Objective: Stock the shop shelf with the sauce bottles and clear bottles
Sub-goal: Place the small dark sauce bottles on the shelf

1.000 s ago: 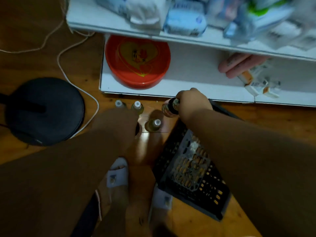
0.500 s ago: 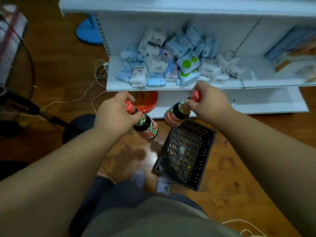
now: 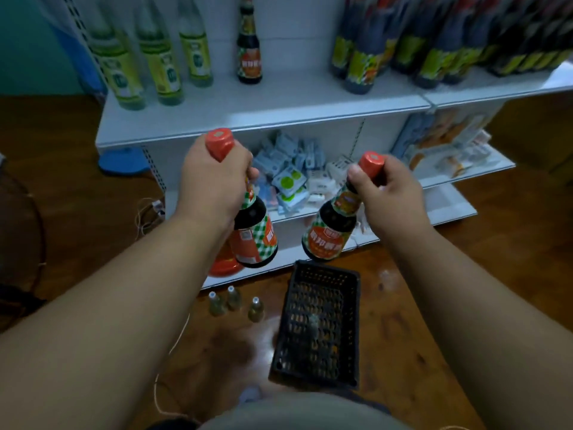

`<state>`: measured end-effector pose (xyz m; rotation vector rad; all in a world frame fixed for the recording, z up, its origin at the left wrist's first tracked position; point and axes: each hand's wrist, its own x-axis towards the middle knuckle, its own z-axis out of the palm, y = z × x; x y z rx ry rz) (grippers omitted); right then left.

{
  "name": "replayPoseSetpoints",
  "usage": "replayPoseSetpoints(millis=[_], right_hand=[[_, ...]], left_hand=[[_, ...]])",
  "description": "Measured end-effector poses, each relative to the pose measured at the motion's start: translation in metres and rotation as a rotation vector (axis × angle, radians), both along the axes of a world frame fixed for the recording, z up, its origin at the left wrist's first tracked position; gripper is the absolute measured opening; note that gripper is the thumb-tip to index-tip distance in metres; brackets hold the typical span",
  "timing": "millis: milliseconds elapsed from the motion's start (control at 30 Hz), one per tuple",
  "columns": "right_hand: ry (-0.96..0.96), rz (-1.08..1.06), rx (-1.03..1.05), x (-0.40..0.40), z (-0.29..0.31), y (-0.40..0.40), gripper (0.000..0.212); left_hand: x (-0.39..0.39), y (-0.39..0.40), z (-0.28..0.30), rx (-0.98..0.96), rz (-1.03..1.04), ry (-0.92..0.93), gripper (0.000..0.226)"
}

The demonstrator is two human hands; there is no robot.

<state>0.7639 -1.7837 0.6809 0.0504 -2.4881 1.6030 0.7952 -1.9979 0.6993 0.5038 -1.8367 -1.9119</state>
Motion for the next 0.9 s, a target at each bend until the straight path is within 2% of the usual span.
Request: replayPoseSetpoints(millis=[100, 200, 333, 433, 567, 733, 900], right_hand=[[0.005, 0.018, -0.181, -0.005, 0.010, 0.009, 0.015], [-0.015, 0.061, -0.333, -0.017, 0.019, 0.024, 0.013], [0.035, 0.082, -0.354, -0.043, 0.036, 0.059, 0.015], [0.058, 0.101, -0.358, -0.068, 0.051, 0.092, 0.031], [0.079, 0.185, -0.254, -0.102, 0.064, 0.124, 0.046], [0.036, 0.200, -0.210, -0.124, 0.062, 0.120, 0.022], [0.059, 0.222, -0.208, -0.136, 0.058, 0.094, 0.024]], left_hand=[[-0.005, 0.024, 0.014, -0.056, -0.035, 0.050, 0.013], [-0.015, 0.050, 0.021, 0.005, -0.112, 0.086, 0.011], [-0.036, 0.099, 0.029, 0.067, -0.248, 0.141, 0.012], [-0.052, 0.137, 0.034, 0.153, -0.294, 0.140, 0.010], [-0.070, 0.172, 0.041, 0.199, -0.290, 0.152, 0.011], [-0.080, 0.178, 0.052, 0.116, -0.234, 0.189, 0.012], [-0.101, 0.158, 0.063, 0.007, -0.233, 0.175, 0.009]])
